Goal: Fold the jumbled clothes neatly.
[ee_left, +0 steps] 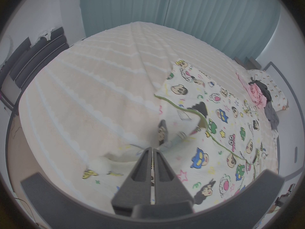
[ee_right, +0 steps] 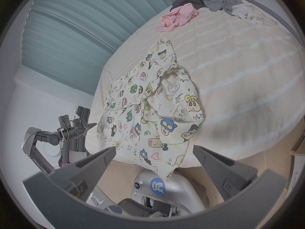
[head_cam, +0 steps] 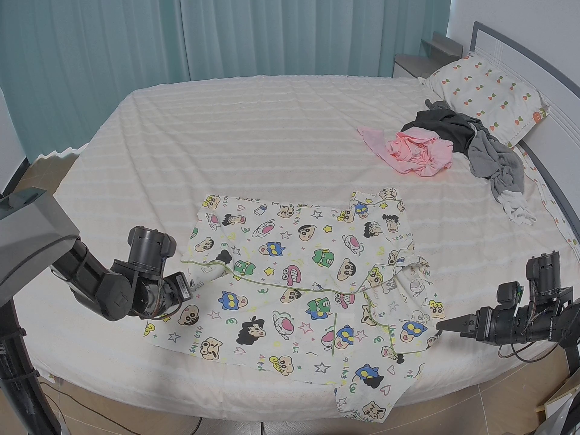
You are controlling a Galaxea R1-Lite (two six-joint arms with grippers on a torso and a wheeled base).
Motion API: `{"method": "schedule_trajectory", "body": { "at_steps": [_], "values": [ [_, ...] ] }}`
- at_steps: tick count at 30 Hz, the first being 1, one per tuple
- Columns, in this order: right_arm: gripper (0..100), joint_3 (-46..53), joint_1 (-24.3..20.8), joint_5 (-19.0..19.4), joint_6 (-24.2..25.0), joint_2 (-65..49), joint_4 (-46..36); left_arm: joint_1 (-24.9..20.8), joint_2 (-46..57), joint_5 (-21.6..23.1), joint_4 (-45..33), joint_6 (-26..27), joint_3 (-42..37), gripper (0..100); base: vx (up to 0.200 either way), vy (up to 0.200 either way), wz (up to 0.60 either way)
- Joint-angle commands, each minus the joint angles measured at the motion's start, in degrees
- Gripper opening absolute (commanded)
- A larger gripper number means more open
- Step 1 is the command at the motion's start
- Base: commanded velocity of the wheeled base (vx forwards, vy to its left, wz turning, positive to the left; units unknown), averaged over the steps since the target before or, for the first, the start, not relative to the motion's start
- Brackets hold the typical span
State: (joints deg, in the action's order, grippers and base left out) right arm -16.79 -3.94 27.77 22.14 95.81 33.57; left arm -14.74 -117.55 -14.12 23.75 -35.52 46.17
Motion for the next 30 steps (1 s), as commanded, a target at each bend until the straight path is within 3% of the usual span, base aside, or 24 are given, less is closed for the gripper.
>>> {"method": "schedule_trajectory", "body": {
  "at_steps": [1, 7, 10, 11, 15, 20, 25, 30],
  "values": [
    [100, 0.00, -0.02, 0.00, 0.01, 0.08, 0.00, 2.43, -0.22, 0.14, 0.07, 0.02, 0.94, 0, 0.000, 0.000, 0.00],
    [100, 0.09, -0.19, 0.00, 0.01, 0.08, 0.00, 5.16, -1.54, 4.10, -0.37, -0.78, 3.84, 0, 0.000, 0.000, 0.00],
    [100, 0.09, -0.19, 0.00, 0.01, 0.08, 0.00, 5.60, -4.09, 7.88, -0.46, -4.38, 6.74, 0, 0.000, 0.000, 0.00],
    [100, 0.09, -0.19, 0.00, 0.01, -0.01, 0.00, 5.42, -6.02, 11.22, -0.72, -7.89, 8.50, 0, 0.000, 0.000, 0.00],
    [100, 0.09, -0.19, 0.00, 0.01, 0.08, 0.00, 5.33, -10.06, 16.49, -0.10, -9.56, 10.52, 0, 0.000, 0.000, 0.00],
    [100, 0.35, -0.19, 0.00, 0.01, 0.08, 0.00, 5.86, -12.70, 19.21, 1.74, -9.48, 11.58, 0, 0.000, 0.000, 0.00],
    [100, 0.53, -0.28, 0.00, 0.01, 0.17, 0.00, 6.39, -12.26, 19.30, 6.93, -9.39, 10.00, 0, 0.000, 0.000, 0.00],
    [100, 0.53, -0.28, 0.09, 0.01, 0.26, 0.00, 7.18, -9.10, 19.30, 7.10, -9.21, 8.77, 0, 0.000, 0.000, 0.00]
  ]
}}
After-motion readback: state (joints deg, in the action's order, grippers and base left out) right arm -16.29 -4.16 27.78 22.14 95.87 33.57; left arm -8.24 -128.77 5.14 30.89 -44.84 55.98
